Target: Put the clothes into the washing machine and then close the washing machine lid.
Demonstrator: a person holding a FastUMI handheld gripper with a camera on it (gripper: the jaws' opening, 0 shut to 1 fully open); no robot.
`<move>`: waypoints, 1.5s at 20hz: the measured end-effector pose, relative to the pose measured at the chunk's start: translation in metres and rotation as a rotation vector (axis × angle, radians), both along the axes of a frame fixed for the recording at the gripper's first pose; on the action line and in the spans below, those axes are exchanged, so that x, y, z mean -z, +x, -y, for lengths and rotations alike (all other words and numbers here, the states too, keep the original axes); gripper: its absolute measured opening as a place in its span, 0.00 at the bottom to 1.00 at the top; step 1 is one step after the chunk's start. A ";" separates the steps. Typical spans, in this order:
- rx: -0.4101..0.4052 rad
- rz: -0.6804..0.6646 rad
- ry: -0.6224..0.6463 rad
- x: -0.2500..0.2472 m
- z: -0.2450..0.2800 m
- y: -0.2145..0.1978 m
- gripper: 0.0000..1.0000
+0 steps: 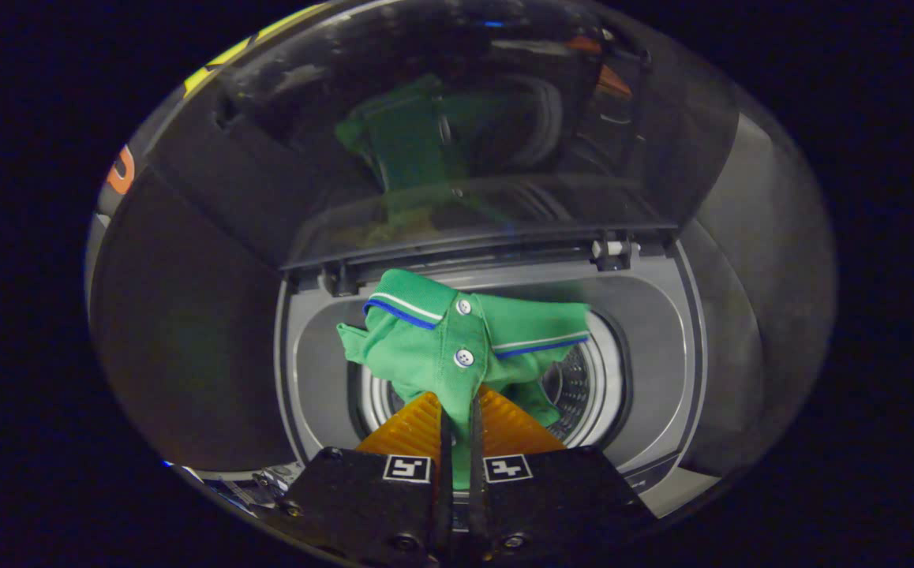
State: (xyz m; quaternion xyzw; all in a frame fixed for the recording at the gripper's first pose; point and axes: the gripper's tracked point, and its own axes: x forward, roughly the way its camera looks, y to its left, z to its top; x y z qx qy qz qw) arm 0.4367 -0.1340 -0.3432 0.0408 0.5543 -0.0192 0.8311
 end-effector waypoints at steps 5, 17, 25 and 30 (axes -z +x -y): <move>0.000 0.005 0.039 -0.003 -0.001 -0.006 0.32; -0.216 0.536 -0.013 -0.216 -0.049 0.038 0.50; -0.328 0.808 -0.041 -0.314 -0.082 0.097 0.64; -0.335 0.794 -0.056 -0.302 -0.086 0.143 0.65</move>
